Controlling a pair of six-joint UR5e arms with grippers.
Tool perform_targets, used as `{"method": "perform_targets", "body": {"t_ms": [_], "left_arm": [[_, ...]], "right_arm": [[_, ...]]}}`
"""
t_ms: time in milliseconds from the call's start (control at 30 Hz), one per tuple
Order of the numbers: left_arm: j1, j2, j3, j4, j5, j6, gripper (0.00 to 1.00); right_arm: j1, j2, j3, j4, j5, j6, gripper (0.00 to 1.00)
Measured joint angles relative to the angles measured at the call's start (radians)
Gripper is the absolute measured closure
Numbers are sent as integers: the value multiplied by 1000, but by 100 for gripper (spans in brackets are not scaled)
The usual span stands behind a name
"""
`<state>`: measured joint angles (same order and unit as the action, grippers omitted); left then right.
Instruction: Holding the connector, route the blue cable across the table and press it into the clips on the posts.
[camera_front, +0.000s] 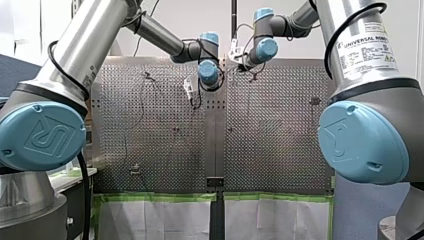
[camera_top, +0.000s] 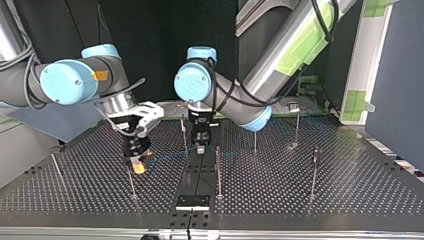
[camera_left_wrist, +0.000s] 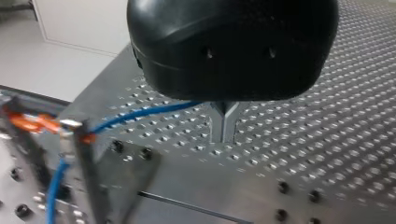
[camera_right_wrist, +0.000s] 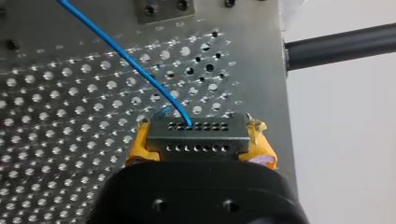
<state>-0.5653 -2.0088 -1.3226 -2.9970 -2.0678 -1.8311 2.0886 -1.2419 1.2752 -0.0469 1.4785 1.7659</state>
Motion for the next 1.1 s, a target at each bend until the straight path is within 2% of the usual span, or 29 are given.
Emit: {"method": "perform_targets", "body": {"t_ms": [267, 433, 600, 667, 800, 967, 1100], "left_arm": [[-25, 1, -91, 72, -8, -1, 98], [-37, 1, -142, 123, -5, -2, 98], [-42, 0, -197, 178, -1, -3, 98], [-41, -1, -221, 201, 12, -5, 98], [-35, -3, -264, 245, 49, -10, 98], [-27, -4, -315, 295, 88, -12, 98], [-18, -15, -357, 339, 99, -12, 98]], "right_arm": [[1, 4, 72, -8, 5, 0, 100], [-1, 5, 124, -29, 7, 1, 100], [-4, 7, 168, -66, 8, 15, 100], [-6, 10, 187, -84, 9, 22, 100], [-9, 21, 222, -108, 9, 24, 100], [-15, 39, 261, -115, 10, 22, 100], [-20, 46, 282, -116, 9, 18, 100]]}}
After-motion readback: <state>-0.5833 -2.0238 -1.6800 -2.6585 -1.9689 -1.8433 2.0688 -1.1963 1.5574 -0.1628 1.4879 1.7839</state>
